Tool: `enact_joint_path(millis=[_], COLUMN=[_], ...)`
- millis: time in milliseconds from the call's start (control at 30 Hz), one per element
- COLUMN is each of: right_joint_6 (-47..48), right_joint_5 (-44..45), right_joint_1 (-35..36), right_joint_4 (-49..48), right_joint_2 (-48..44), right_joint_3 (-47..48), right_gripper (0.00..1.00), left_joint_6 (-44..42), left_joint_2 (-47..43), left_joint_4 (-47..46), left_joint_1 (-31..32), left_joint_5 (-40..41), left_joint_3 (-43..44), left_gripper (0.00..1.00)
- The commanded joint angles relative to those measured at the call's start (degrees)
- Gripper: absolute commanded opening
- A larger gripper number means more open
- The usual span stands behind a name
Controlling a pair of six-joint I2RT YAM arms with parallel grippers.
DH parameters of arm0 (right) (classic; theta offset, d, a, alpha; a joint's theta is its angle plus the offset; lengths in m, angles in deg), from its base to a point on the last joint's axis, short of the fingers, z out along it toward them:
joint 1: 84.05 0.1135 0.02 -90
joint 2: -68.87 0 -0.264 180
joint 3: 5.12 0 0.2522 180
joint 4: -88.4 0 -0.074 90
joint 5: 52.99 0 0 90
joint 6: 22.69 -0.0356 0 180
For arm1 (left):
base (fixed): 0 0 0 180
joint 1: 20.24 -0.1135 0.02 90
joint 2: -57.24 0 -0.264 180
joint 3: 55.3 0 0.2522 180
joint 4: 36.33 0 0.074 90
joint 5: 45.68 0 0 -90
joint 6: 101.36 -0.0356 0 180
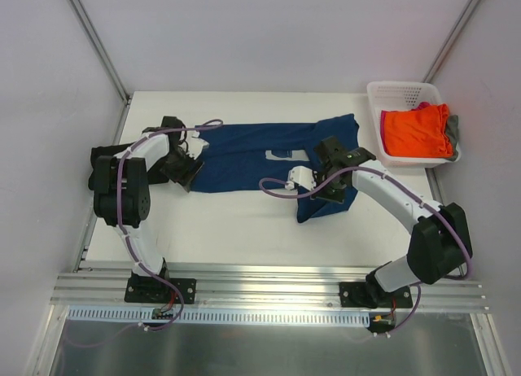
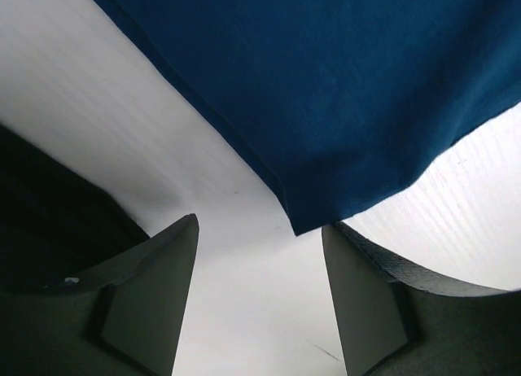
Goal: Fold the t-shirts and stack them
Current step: Grap the side of the flattened tshirt closest away from the robot with both arms
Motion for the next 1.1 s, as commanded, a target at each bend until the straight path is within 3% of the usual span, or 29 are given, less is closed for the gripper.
enact_joint_path(millis=[0, 600, 700, 833, 867, 933, 1000, 1067], right_joint_6=[-0.77, -1.03, -1.47, -1.91, -1.82, -1.73, -1.56, -1.64], right_joint_5=[0.23, -1.27, -1.36, -1.62, -1.62, -1.36, -1.36, -1.36], right_joint_1=[-0.77, -3.14, -3.14, -3.14, -3.14, -3.23, -3.23, -3.23], right_joint_4=[1.22, 0.25, 0.17, 0.08, 0.16, 0.25, 0.17, 0.34], right_joint_2=[0.15, 1.03, 0.94, 1.03, 1.2, 1.12, 1.03, 1.03], right_joint_3=[2.29, 1.76, 1.68, 1.76, 1.68, 1.76, 1.85, 1.85], right_gripper=[0.01, 0.0, 0.0, 0.01, 0.01, 0.01, 0.01, 0.01], left_joint_6=[1.11, 3.13, 3.4, 3.22, 3.31, 3.48, 3.31, 3.22], left_joint_2=[0.49, -1.09, -1.36, -1.62, -1.71, -2.15, -2.76, -3.99], left_joint_4=[1.01, 1.98, 2.24, 2.59, 2.59, 2.59, 2.6, 2.68], left_joint_1=[-0.41, 7.06, 7.15, 7.15, 7.15, 7.15, 7.15, 7.15], left_joint_5=[-1.93, -1.66, -2.54, -2.89, -2.89, -2.63, -1.75, -1.05], left_joint_3=[3.84, 1.21, 0.95, 0.68, 0.42, 0.16, -0.46, -1.6], left_gripper=[0.62, 0.59, 0.45, 0.03, 0.0, 0.0, 0.21, 0.33])
